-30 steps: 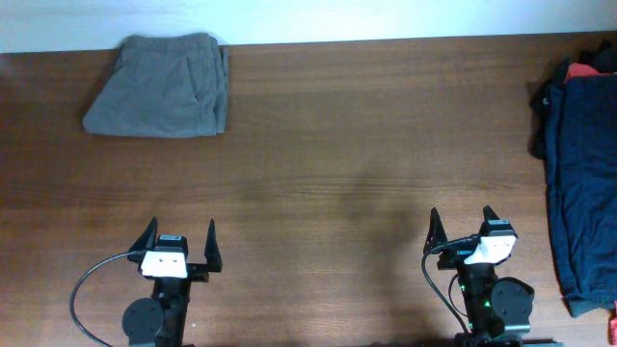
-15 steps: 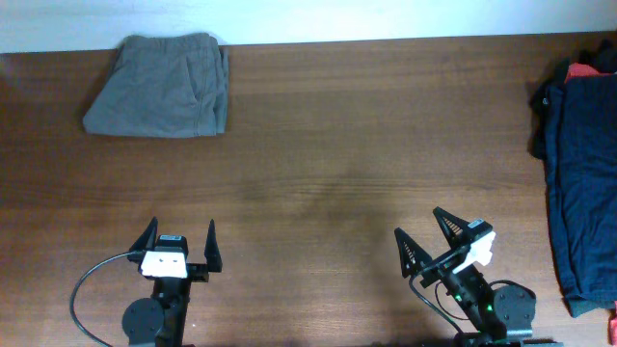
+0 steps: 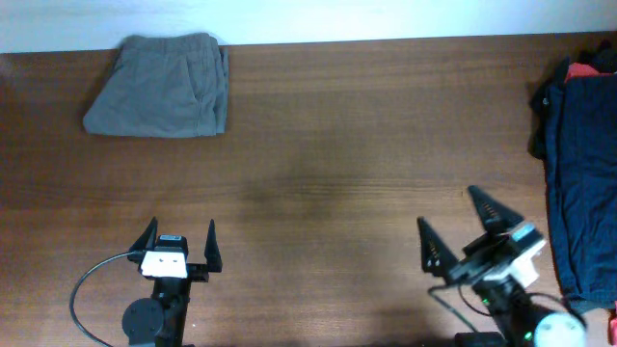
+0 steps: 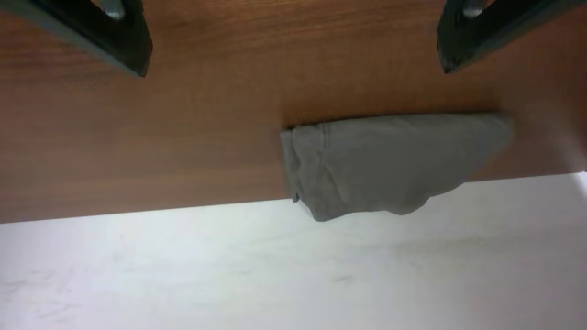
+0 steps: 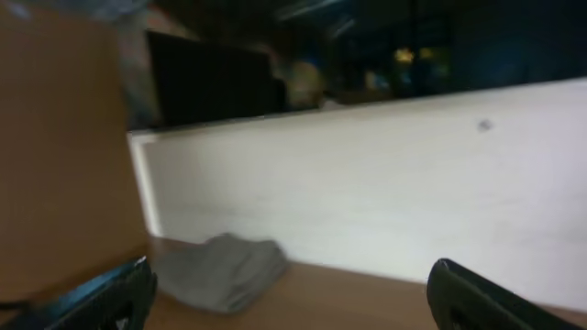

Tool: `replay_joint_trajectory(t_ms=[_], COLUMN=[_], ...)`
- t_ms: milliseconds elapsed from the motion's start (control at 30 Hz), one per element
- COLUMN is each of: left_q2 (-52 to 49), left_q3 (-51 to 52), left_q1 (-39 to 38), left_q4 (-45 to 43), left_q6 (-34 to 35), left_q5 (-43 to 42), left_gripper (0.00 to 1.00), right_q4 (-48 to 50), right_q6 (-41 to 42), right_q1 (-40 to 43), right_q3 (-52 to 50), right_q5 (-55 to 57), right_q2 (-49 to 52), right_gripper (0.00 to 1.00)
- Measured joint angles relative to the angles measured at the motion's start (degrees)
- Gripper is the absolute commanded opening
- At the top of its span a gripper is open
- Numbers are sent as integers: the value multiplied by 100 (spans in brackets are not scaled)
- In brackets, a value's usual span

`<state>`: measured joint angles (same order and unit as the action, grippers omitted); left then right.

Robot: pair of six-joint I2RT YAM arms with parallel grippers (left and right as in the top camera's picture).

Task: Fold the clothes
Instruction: 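Move the right gripper to the clothes pile at the right edge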

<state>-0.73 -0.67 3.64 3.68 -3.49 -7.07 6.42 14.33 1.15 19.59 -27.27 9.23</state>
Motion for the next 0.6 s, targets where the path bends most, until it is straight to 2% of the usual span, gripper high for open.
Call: replay_joint_trajectory(t_ms=[133,333,600], left_q2=[7,11,11], left_q3=[-2,-2,-2], left_q1=[0,0,0], left_q4=[0,0,0], left_q6=[0,0,0], left_q5=[0,-2,0], left_gripper=[99,99,99], right_q4=[-754,-1897,-3611], right_q6=[-479,-962,-1582], right_q1=[0,122,1200], right_q3=[1091,2942,5683], right_q5=[608,2201,3318], right_q2=[1141,3541,6966], right_gripper=[99,99,99])
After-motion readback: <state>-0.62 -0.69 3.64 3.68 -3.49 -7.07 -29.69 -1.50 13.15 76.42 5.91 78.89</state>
